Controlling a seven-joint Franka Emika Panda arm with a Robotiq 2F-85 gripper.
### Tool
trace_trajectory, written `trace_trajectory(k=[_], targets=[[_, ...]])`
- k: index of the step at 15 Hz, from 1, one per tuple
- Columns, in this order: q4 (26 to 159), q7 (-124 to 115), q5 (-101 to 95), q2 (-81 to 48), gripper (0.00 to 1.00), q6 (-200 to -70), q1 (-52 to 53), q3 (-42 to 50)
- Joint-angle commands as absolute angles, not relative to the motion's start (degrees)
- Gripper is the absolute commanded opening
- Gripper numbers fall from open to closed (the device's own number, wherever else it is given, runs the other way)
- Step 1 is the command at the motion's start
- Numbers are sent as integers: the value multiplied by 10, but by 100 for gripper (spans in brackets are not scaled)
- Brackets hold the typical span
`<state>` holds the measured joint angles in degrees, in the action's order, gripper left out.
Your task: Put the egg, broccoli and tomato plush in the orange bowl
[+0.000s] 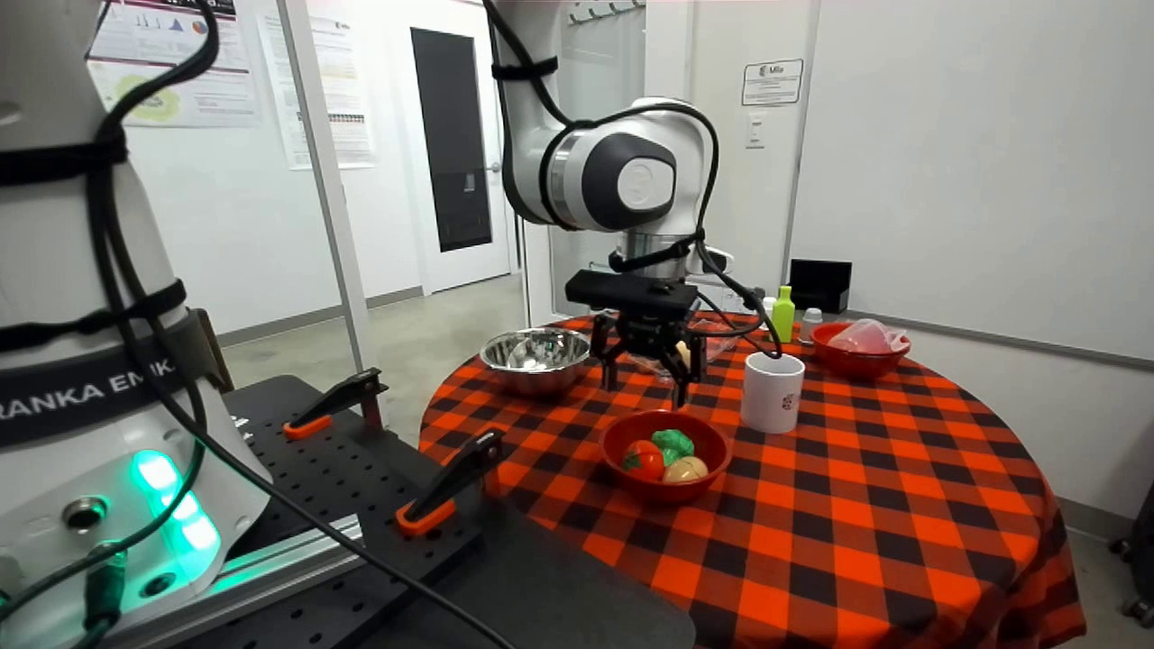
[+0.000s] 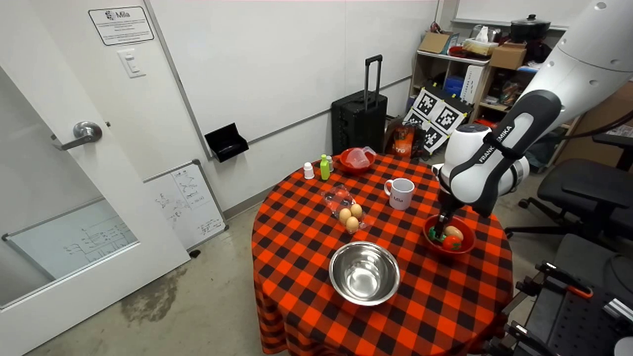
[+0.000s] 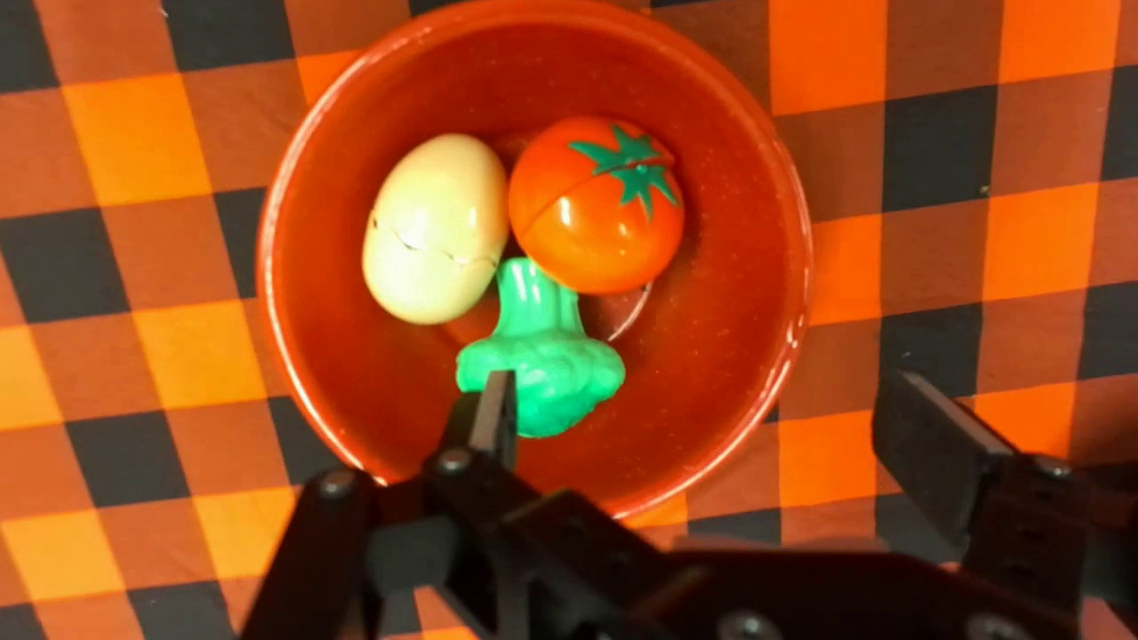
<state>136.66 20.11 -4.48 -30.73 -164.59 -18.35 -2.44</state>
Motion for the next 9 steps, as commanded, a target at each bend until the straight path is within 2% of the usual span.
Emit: trace_trajectory(k=[1, 3, 4, 9], targets=[[1385, 289, -16, -285, 100, -1638, -258, -89], [1380, 328, 9, -293, 100, -1625, -299, -122], [1373, 290, -7, -298, 100, -1635, -255, -87], [1373, 296, -5, -299, 100, -1634, -258, -88]])
